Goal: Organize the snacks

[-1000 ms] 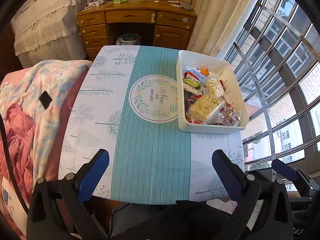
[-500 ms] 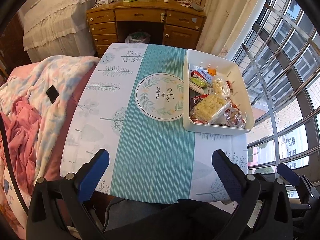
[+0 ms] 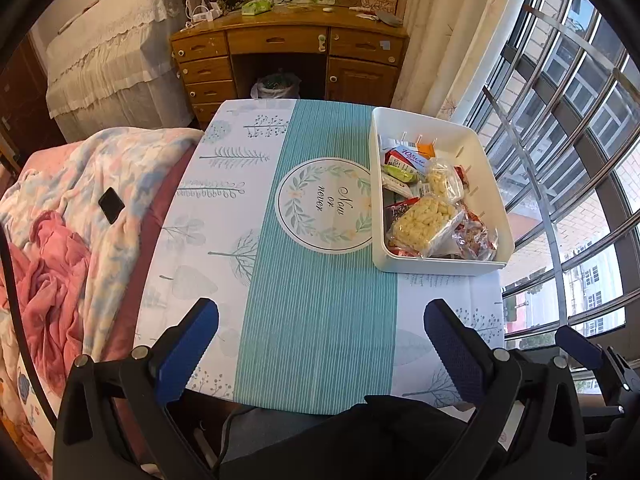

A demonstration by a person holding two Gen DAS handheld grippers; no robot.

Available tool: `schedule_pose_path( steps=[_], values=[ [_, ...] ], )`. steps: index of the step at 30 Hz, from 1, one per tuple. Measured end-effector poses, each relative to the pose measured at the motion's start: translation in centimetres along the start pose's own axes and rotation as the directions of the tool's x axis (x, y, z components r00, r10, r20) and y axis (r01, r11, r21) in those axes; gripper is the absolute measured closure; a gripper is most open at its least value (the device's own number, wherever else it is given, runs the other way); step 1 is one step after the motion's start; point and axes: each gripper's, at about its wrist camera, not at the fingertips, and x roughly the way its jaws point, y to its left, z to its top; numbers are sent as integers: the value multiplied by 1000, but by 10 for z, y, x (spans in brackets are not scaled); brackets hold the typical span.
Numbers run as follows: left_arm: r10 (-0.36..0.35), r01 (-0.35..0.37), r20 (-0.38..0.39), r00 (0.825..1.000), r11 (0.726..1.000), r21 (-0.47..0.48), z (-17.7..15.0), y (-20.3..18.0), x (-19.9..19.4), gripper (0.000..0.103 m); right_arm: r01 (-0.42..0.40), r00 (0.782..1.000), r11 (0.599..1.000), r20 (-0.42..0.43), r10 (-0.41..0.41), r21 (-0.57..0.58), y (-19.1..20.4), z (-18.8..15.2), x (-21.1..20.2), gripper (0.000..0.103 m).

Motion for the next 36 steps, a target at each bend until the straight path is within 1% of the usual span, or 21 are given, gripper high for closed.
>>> schedule_pose_path(
  steps=[26, 36],
  values=[
    [12, -11, -41, 999, 1000, 9, -1, 4, 10, 1, 28, 998, 999, -49, -27, 25, 0, 1, 12, 1],
    [13, -12, -43, 999, 1000, 10, -1, 4, 11, 1, 33, 998, 999, -58, -31, 27, 0, 1, 14, 1]
  ],
)
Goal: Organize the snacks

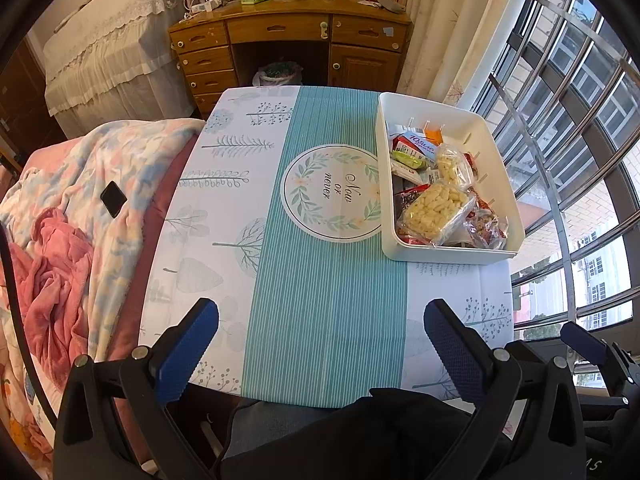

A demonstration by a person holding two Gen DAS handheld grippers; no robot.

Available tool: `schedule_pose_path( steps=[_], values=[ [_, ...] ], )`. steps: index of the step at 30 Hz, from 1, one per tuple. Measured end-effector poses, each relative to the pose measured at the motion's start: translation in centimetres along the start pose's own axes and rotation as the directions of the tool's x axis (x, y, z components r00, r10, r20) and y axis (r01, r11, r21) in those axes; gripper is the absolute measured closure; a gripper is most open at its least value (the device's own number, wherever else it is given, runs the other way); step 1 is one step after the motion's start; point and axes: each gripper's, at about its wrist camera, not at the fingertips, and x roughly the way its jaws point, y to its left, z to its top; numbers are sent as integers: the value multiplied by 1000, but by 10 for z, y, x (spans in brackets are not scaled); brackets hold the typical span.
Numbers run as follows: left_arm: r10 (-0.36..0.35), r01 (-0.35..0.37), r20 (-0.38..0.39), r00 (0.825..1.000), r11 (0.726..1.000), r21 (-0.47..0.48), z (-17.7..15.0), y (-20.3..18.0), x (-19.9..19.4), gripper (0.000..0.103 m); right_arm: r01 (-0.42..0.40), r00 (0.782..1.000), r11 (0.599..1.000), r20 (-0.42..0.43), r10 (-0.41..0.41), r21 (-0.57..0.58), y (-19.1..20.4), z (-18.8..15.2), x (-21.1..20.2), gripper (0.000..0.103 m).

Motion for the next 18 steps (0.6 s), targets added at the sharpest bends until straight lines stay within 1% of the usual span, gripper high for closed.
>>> schedule_pose_path(
  steps=[18],
  values=[
    [1, -1, -1, 1000, 1000, 1, 0, 2, 0, 1, 0, 1000, 1000, -5, 0, 0, -1, -3, 3, 1]
  ],
)
